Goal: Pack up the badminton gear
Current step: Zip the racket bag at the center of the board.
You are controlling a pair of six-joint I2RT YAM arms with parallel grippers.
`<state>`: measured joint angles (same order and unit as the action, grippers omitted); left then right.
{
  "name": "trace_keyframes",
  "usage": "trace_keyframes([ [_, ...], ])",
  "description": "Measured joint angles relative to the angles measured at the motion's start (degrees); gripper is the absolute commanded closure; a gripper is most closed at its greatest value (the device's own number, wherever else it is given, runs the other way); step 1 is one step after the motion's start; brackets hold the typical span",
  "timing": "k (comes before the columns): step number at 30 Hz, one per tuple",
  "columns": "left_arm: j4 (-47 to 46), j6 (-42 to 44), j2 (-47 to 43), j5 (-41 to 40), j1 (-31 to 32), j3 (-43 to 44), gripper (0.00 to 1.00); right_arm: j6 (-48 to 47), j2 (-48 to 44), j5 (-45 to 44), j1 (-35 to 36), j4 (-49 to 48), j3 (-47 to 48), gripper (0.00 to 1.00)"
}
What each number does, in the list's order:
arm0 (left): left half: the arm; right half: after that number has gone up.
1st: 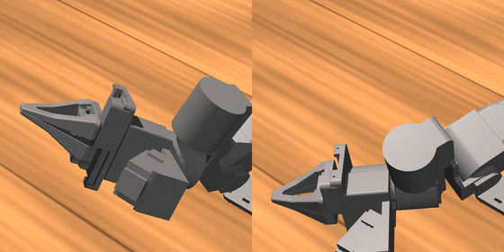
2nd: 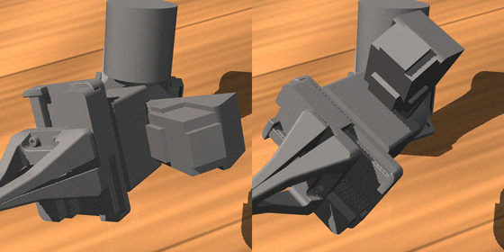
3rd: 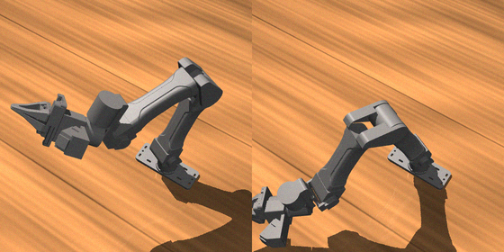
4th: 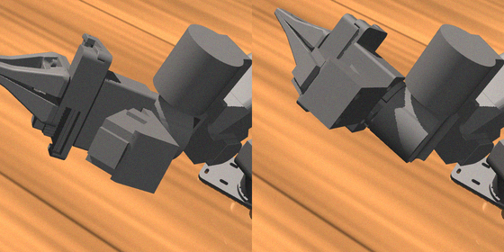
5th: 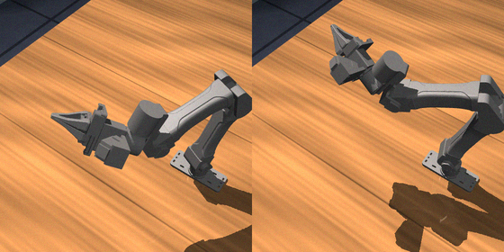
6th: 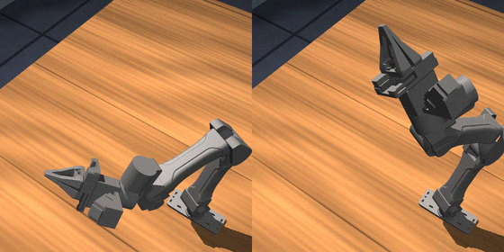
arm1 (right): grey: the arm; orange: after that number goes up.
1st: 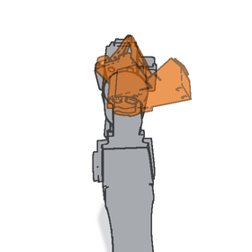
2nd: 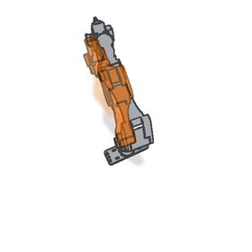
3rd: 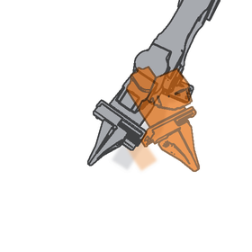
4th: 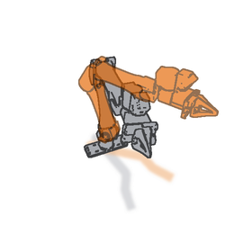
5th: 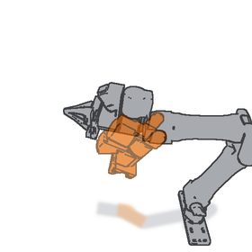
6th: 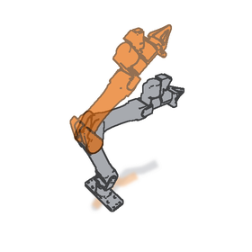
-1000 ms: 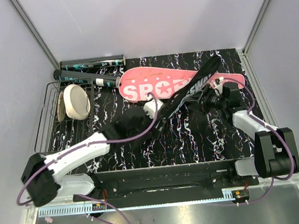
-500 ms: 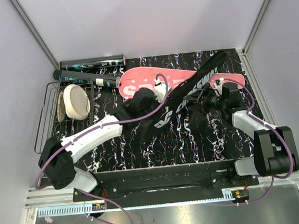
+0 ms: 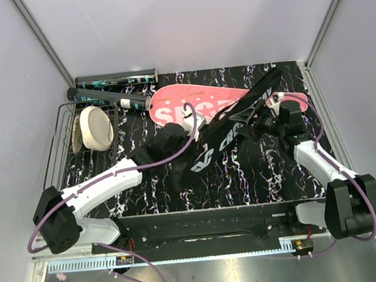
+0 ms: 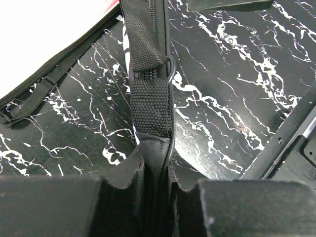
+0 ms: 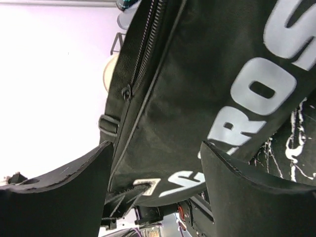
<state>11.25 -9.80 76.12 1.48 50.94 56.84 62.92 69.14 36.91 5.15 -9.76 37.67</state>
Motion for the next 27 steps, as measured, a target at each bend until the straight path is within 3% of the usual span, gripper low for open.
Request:
trace_keyframes([
  [5, -1.22, -0.68, -1.88, -1.33, 2.45, -2.16, 0.96, 0.13, 4.63, -1.62, 4.24, 0.74, 4.39, 0.31],
  [8, -1.33, -0.13, -2.38, -3.72, 4.33, -2.62, 0.94, -1.22, 7.28, -3.61, 6.73, 3.15, 7.58, 0.7],
  [9, -1.14, 0.0, -2.45, -5.22, 5.01, -2.62, 0.9, -1.88, 8.11, -4.61, 7.58, 4.61, 8.61, 0.8],
  [10, -1.01, -0.07, -2.47, -6.14, 5.4, -2.62, 0.69, -2.69, 8.48, -4.87, 7.96, 5.27, 8.96, 0.93],
  [11, -0.83, -0.22, -2.51, -7.06, 5.73, -2.62, 0.56, -2.89, 8.76, -5.49, 8.52, 5.75, 9.03, 0.96],
  [13, 0.61, -0.09, -2.56, -7.63, 6.14, -2.62, 0.33, -2.89, 8.79, -6.43, 9.53, 5.99, 8.57, 1.0],
  [16, 3.54, -0.76, -2.21, -7.17, 6.78, -2.14, 0.2, -1.86, 8.41, -6.75, 10.69, 3.43, 5.66, 1.0],
  [27, 13.84, -2.6, 8.98, -3.08, 6.73, 11.61, 0.14, 4.13, 2.29, -13.05, 13.79, -1.25, -0.92, 1.0],
])
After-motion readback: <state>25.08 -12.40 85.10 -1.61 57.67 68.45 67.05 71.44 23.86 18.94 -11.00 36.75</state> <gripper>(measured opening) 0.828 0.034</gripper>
